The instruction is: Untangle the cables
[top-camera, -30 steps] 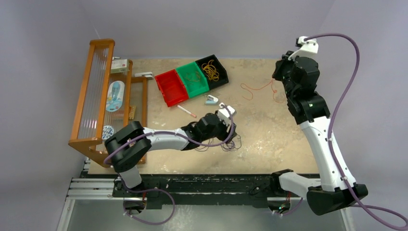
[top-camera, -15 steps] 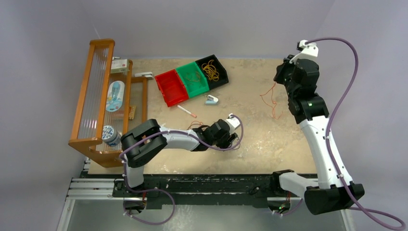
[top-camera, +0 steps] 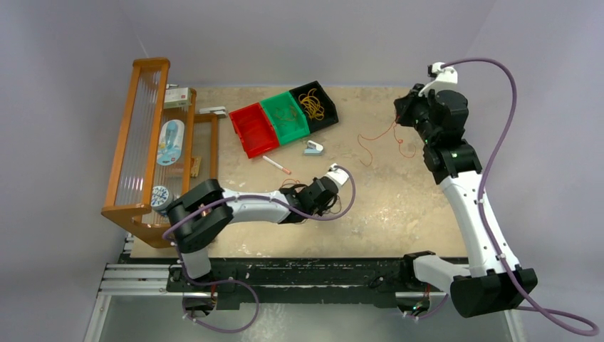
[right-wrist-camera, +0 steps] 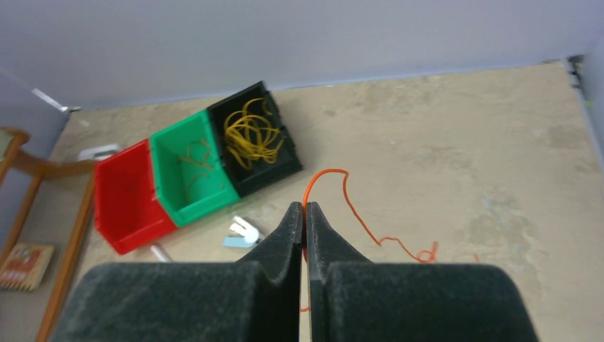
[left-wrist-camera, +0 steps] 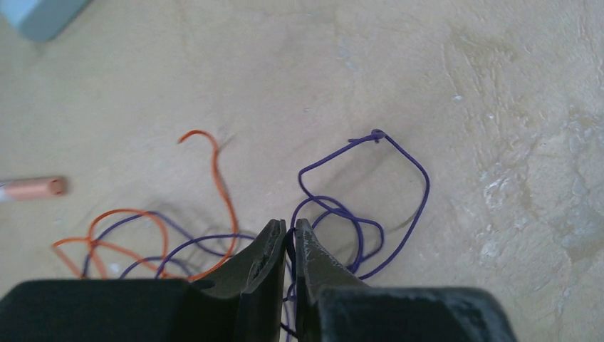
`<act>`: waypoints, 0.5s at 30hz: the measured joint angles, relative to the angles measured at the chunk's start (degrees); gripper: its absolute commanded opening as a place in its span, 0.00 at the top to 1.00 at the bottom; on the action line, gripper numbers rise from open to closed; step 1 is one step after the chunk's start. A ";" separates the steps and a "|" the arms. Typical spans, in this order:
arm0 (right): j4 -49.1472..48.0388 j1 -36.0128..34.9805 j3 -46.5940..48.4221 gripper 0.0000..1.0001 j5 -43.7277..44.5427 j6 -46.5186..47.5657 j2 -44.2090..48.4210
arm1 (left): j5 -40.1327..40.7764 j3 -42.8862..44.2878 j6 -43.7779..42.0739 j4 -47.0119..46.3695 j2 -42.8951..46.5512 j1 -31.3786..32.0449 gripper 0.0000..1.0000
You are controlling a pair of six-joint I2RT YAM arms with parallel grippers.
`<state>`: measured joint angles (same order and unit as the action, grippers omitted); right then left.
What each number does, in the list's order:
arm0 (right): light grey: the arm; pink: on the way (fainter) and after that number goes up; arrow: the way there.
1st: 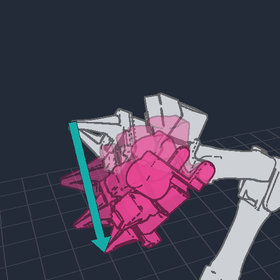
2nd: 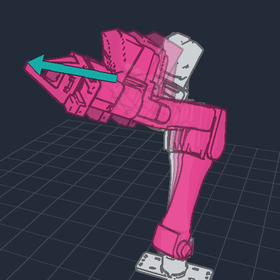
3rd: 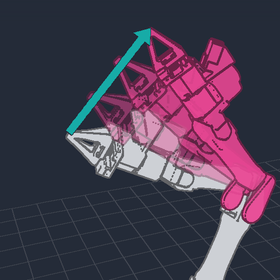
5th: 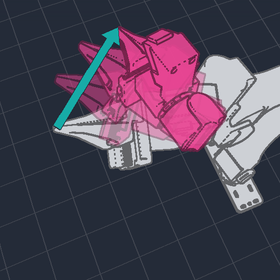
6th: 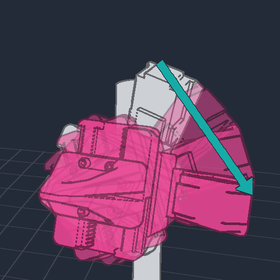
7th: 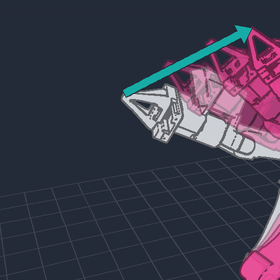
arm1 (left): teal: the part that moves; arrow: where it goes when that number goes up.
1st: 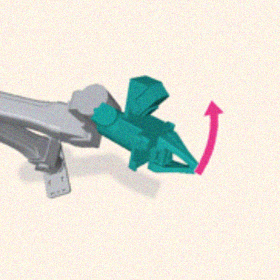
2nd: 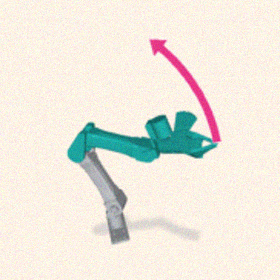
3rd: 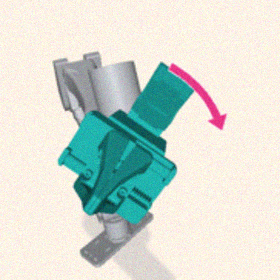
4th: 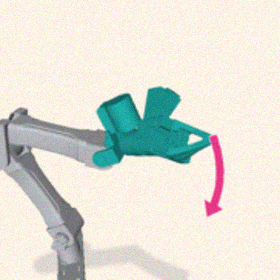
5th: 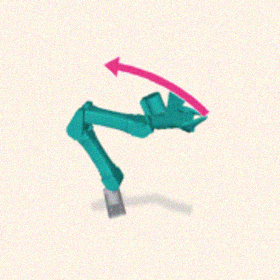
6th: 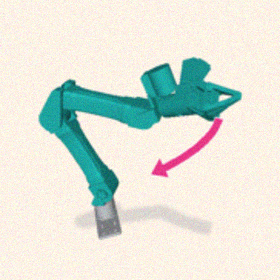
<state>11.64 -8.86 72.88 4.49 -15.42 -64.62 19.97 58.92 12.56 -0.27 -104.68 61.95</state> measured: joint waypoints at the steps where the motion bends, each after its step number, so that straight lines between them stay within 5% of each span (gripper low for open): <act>1: -0.52 0.00 -0.42 1.00 -2.01 0.11 0.00 | 1.60 -0.52 0.50 0.52 1.51 0.00 0.93; 4: -2.16 -0.02 -1.22 1.00 -6.43 0.63 0.00 | 5.68 -2.25 2.29 1.75 6.40 -0.02 0.91; 10: -3.85 -0.02 -1.27 1.00 -9.57 0.94 0.13 | 11.96 -6.32 5.92 2.23 15.19 -0.44 0.61; 15: -4.70 -0.02 -2.69 1.00 -10.45 0.44 0.20 | 13.70 -9.40 7.93 2.12 19.80 -1.55 0.49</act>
<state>6.94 -8.88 70.19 -5.96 -14.98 -64.42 33.67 49.52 20.49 1.85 -84.88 60.40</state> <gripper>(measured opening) 0.007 0.469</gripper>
